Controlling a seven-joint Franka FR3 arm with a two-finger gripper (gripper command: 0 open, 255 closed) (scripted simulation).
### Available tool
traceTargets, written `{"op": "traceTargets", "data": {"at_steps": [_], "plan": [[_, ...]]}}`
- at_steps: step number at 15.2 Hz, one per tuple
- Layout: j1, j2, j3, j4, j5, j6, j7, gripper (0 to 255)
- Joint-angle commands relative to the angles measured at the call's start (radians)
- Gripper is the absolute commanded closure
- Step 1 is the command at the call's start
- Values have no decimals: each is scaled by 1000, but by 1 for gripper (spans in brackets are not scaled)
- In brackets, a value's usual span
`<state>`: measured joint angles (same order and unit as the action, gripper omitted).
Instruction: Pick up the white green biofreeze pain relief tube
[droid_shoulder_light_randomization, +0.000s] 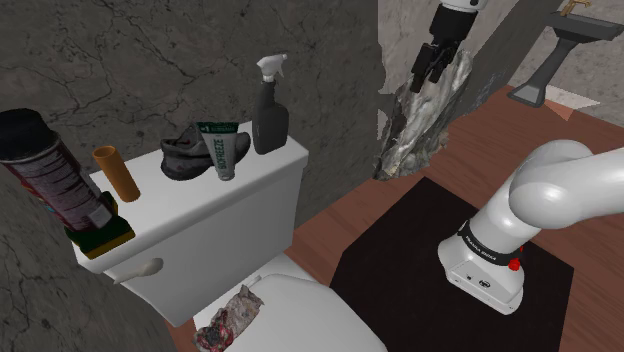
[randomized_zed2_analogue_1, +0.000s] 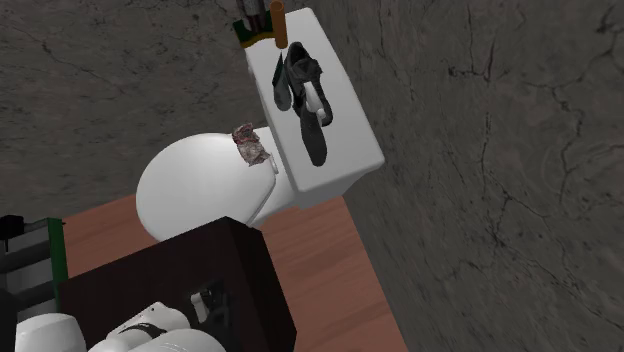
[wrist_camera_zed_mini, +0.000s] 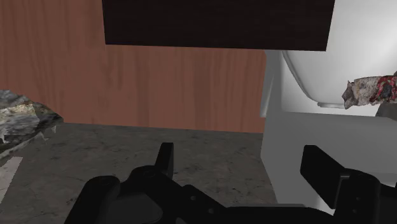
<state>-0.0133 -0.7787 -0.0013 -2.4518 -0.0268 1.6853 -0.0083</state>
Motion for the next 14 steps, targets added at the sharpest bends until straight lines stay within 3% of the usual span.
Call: {"op": "traceTargets", "data": {"at_steps": [1, 14], "plan": [[0, 0, 0, 0, 0, 0, 0, 0], [124, 399, 169, 286, 83, 74, 63, 0]]}}
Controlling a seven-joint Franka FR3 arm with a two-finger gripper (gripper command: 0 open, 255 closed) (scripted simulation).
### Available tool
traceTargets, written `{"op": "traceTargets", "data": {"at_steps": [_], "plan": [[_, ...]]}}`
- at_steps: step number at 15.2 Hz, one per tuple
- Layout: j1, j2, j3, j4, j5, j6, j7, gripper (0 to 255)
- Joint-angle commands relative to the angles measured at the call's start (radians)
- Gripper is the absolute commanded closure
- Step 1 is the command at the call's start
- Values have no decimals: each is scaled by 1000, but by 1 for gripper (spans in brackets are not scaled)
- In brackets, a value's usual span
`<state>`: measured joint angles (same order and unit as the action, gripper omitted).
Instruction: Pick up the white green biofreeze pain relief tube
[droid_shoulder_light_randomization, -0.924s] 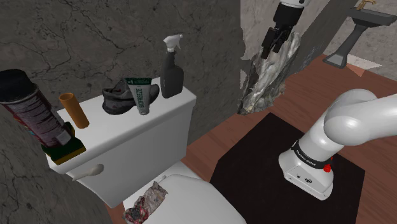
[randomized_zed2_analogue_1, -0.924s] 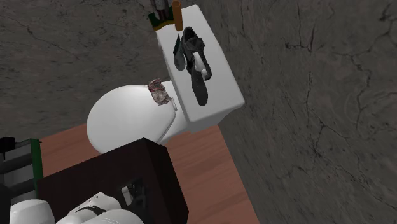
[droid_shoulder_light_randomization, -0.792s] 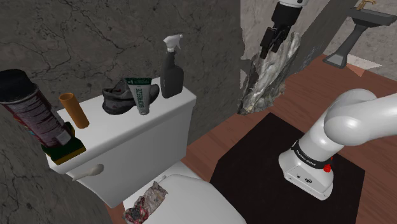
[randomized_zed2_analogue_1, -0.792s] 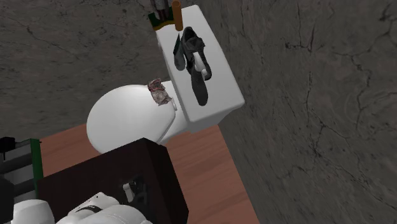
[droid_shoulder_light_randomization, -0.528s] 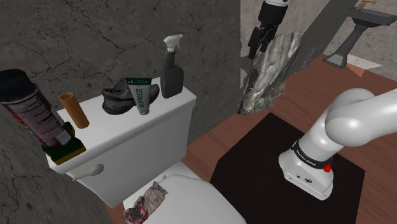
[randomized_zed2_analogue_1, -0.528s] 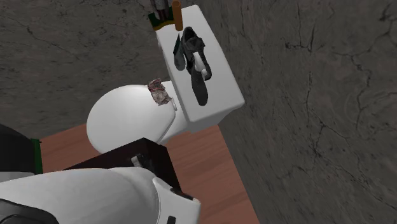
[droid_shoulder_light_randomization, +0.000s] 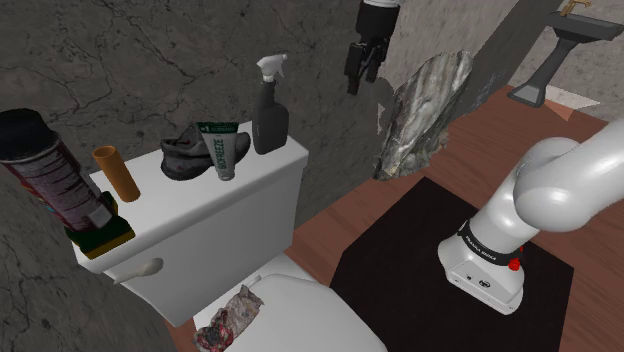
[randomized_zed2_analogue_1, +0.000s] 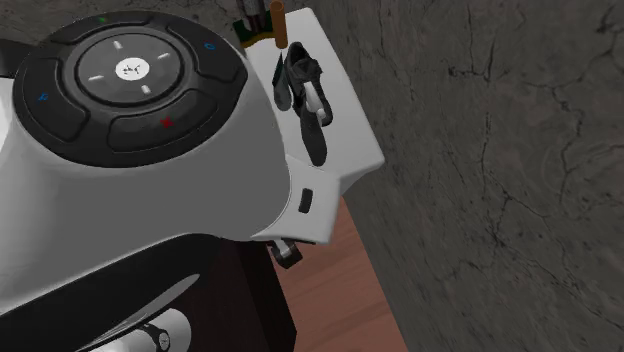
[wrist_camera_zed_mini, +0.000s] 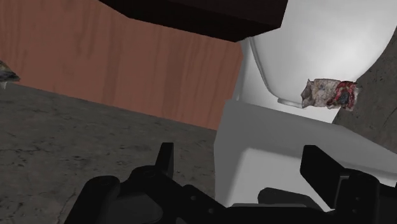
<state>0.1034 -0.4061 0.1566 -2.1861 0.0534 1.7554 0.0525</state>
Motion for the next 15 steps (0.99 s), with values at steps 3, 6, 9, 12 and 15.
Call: {"op": "traceTargets", "data": {"at_steps": [3, 6, 9, 12, 15], "plan": [[30, 121, 48, 104, 5, 5, 18, 0], [53, 217, 85, 196, 0, 0, 36, 0], [78, 315, 120, 296, -13, -12, 55, 0], [106, 416, 153, 405, -33, -31, 76, 0], [140, 522, 183, 526, -59, -59, 97, 0]]}}
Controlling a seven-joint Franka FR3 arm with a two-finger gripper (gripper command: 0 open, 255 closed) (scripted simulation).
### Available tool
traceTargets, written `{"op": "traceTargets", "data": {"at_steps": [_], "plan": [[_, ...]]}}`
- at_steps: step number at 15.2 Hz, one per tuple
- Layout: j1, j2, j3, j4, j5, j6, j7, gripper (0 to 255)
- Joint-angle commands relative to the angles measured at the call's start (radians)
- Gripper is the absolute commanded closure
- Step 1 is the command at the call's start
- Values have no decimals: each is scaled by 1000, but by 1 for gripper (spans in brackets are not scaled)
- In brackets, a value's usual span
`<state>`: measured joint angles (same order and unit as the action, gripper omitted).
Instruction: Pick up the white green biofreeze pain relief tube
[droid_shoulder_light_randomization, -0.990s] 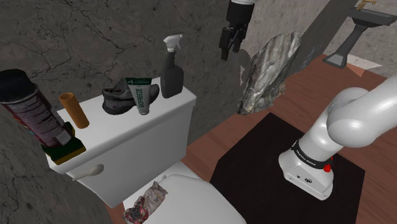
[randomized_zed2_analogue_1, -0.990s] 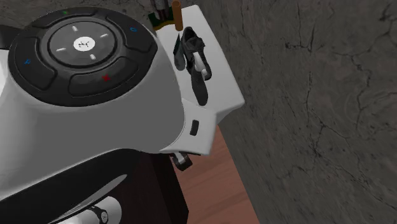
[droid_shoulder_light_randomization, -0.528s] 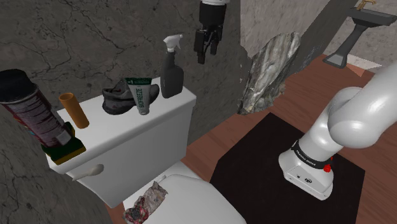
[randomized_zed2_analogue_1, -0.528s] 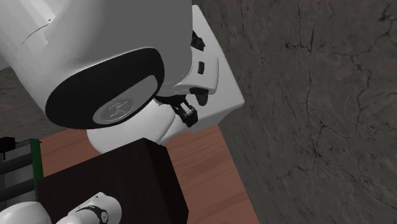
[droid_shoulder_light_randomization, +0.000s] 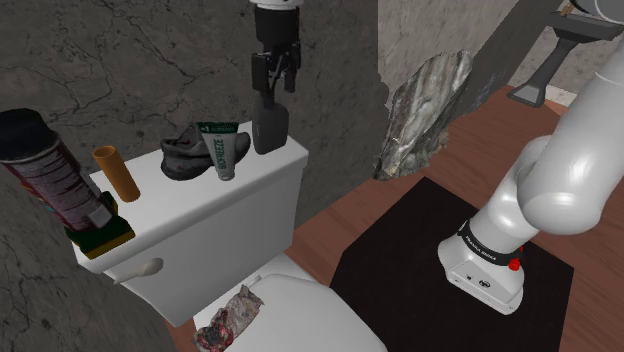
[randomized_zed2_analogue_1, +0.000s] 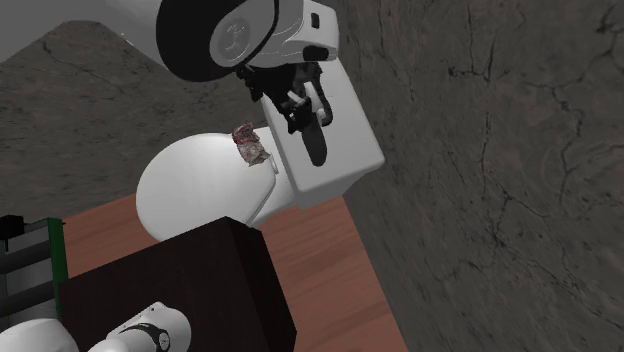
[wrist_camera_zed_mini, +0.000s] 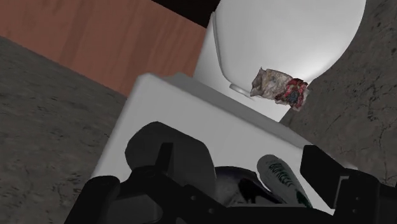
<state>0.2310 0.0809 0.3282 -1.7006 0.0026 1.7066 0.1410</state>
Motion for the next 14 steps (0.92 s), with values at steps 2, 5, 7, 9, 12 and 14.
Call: {"op": "traceTargets", "data": {"at_steps": [2, 5, 7, 9, 12, 14], "plan": [[40, 109, 28, 128, -29, -33, 22, 0], [89, 226, 50, 275, -65, -79, 41, 0], [113, 276, 56, 342, -81, -101, 47, 0], [110, 272, 55, 310, -79, -73, 46, 0], [107, 270, 54, 267, -79, -31, 45, 0], [105, 271, 53, 232, -79, 3, 44, 0]]}}
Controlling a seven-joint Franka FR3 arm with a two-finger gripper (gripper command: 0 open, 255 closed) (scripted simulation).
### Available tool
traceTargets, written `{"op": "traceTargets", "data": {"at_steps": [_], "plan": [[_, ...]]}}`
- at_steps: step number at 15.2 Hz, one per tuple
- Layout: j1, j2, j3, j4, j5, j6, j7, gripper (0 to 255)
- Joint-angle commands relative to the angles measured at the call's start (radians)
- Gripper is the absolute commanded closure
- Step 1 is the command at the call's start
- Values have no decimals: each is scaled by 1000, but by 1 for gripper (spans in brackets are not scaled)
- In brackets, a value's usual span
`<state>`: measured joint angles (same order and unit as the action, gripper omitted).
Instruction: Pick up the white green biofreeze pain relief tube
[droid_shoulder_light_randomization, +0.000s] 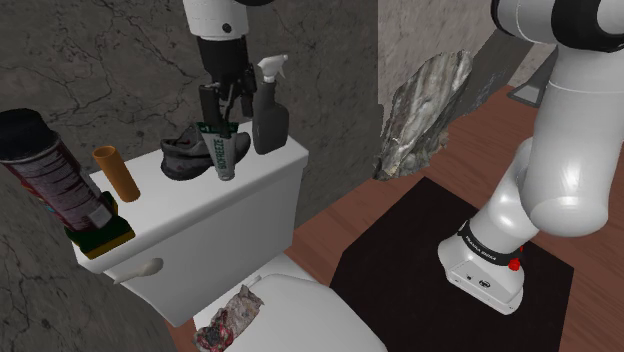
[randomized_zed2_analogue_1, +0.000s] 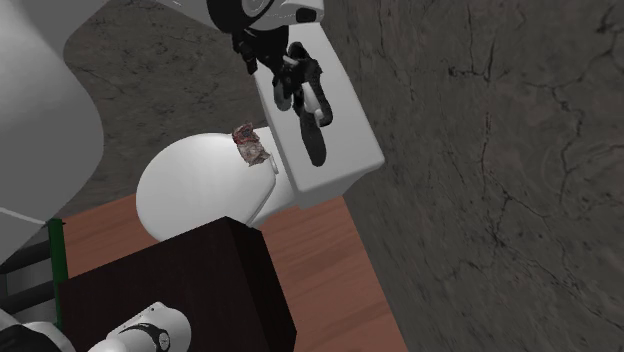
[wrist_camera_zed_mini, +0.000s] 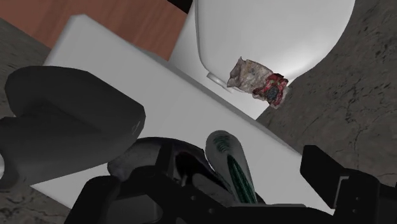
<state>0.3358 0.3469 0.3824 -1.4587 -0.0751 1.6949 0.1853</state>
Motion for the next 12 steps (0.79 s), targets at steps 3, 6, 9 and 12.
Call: {"op": "traceTargets", "data": {"at_steps": [3, 6, 9, 12], "plan": [[-1, 4, -1, -12, -1, 17, -1, 255], [-1, 4, -1, -12, -2, 17, -1, 255], [-1, 4, -1, -13, -1, 17, -1, 255], [0, 5, -1, -10, -2, 15, 0, 255]]}}
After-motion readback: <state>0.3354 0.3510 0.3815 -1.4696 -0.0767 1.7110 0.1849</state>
